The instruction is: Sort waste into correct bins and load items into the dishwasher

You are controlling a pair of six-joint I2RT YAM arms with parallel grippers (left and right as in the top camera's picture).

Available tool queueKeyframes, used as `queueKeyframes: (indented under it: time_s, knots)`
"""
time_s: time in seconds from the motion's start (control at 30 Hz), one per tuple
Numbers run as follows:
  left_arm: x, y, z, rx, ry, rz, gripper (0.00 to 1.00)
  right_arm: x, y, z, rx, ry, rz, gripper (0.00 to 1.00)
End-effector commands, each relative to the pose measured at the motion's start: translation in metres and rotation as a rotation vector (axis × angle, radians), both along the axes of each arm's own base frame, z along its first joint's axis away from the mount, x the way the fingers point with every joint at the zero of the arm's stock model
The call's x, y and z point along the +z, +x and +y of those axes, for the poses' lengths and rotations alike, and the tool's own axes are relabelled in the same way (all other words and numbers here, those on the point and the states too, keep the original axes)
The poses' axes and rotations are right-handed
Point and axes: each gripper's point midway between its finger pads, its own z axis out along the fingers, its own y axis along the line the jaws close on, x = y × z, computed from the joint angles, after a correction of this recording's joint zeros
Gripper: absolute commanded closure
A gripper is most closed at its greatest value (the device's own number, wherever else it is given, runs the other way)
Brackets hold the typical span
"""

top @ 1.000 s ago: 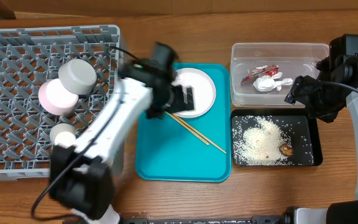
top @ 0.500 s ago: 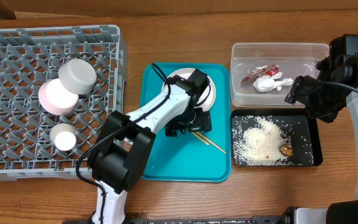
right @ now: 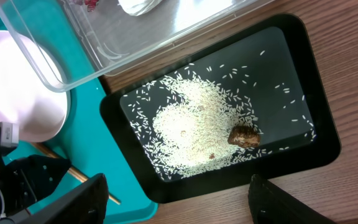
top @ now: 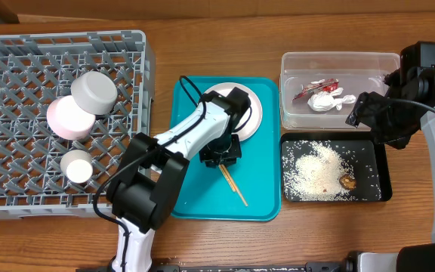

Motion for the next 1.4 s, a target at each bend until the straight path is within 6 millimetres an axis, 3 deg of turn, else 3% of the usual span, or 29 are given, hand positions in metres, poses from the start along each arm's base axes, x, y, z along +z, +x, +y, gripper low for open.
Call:
queueKeyframes:
  time_s: [0.0,0.3,0.47,0.6,0.8,0.9,1.0,1.23,1.37]
  knots:
    - [-0.008,0.001,0.014,0.042,0.039,0.016,0.80,0.006,0.001,-0.001,0.005,-0.013,-0.021,0.26]
    - [-0.007,0.005,0.027,0.086,0.047,0.030,0.89,0.005,0.000,-0.001,0.005,-0.012,-0.017,0.26]
    - [-0.001,0.011,0.036,0.089,0.038,0.018,0.89,0.005,0.001,-0.001,0.005,-0.012,-0.017,0.26]
    - [0.021,0.023,0.044,0.083,0.014,-0.050,0.89,0.005,0.001,-0.001,0.005,-0.012,-0.017,0.26]
    - [0.086,0.045,0.065,0.039,0.003,-0.263,0.84,0.005,0.000,-0.001,0.005,-0.012,-0.017,0.26]
    - [0.099,0.046,0.068,0.036,-0.011,-0.295,0.81,0.005,0.001,-0.001,0.005,-0.012,-0.018,0.26]
    - [0.086,0.038,0.072,0.039,0.008,-0.252,0.71,0.005,0.001,-0.001,0.005,-0.012,-0.017,0.26]
    - [0.023,0.004,0.075,0.061,-0.010,-0.148,0.70,0.005,0.001,-0.001,0.004,-0.012,-0.017,0.26]
    - [0.012,-0.005,0.079,0.060,0.002,-0.131,0.69,0.005,0.000,-0.001,0.004,-0.012,-0.017,0.26]
